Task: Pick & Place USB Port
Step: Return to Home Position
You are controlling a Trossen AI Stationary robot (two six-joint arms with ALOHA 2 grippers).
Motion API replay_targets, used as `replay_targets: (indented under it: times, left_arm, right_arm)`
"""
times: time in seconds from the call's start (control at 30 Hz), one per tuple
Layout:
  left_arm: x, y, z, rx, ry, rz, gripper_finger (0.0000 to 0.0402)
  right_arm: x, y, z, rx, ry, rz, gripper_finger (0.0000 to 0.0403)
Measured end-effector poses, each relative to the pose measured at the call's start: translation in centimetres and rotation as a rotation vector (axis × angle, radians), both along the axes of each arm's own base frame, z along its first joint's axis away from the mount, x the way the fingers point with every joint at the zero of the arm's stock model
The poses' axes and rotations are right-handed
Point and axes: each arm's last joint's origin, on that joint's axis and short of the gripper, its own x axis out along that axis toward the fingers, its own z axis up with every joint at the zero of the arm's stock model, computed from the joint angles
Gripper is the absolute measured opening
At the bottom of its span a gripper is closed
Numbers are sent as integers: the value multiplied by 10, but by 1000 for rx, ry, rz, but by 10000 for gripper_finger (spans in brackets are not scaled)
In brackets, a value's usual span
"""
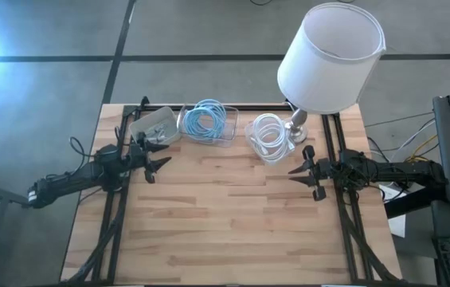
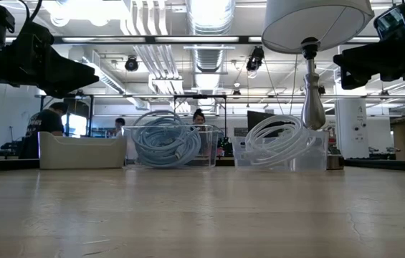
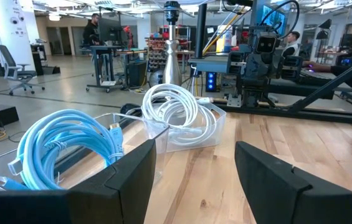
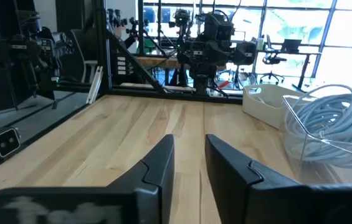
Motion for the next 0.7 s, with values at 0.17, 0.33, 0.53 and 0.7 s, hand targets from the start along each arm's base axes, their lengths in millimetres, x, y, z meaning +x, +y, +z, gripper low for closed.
replay_targets:
  times: [0.17,0.33,0.53,0.7]
  left_arm:
    - [0,0,0,0,0,0,223]
    - [0,0,0,0,0,0,223]
    - [0,0,0,0,0,0,223]
    - [0,0,0,0,0,0,223]
  right_arm:
    - [0,0,0,0,0,0,91]
    - [0,0,0,0,0,0,87]
    - [0,0,0,0,0,0,74]
    - [0,0,0,0,0,0,68]
